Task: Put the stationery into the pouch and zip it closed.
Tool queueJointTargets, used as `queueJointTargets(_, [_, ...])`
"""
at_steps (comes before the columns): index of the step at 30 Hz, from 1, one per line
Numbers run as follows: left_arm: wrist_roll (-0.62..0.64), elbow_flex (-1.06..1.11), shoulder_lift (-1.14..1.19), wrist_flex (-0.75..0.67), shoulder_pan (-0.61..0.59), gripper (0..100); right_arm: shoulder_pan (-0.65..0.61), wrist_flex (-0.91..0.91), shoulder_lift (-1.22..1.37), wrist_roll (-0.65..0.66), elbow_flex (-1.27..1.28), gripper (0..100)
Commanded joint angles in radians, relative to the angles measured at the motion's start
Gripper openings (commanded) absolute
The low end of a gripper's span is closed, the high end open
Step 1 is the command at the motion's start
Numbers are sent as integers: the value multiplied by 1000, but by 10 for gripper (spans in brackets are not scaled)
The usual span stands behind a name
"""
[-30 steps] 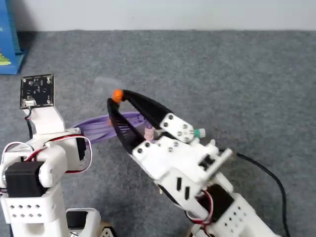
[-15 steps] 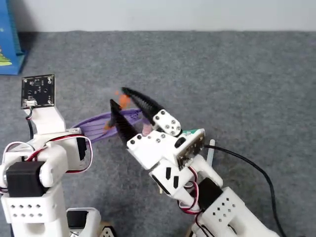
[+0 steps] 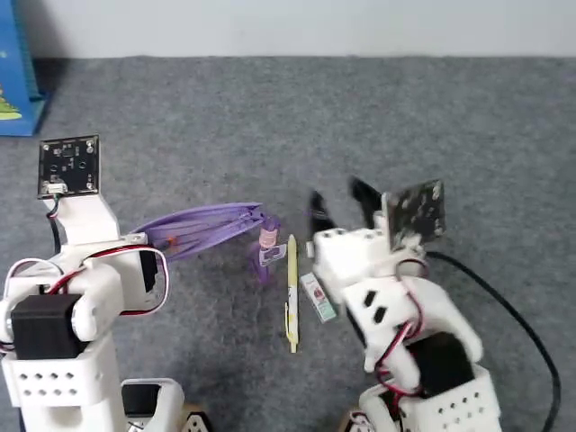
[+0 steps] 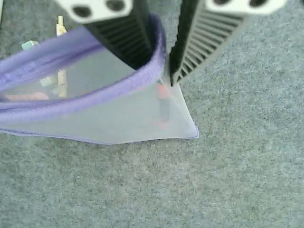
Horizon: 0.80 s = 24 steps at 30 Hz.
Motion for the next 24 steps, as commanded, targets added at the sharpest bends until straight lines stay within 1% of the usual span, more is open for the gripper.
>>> queueJointTargets(1, [-8,-5,-6,20,-2,13,133,208,45,-8,-40,197])
queueJointTargets(3, [-8,-5,-6,20,2,13,196,254,84,-6,-17,197])
queueJointTargets(5, [-8,-5,-6,20,2,13,242,259,128,-5,14,197])
queueJointTargets(9, [-8,-5,-8,20,-2,13,268,220,246,-5,74,197])
queueJointTargets(19, [-8,-5,-12,20,-5,13,274,1,664,-12,107,197])
queueJointTargets(24, [-8,-1,-12,20,-5,13,329,-133,826,-5,104,197])
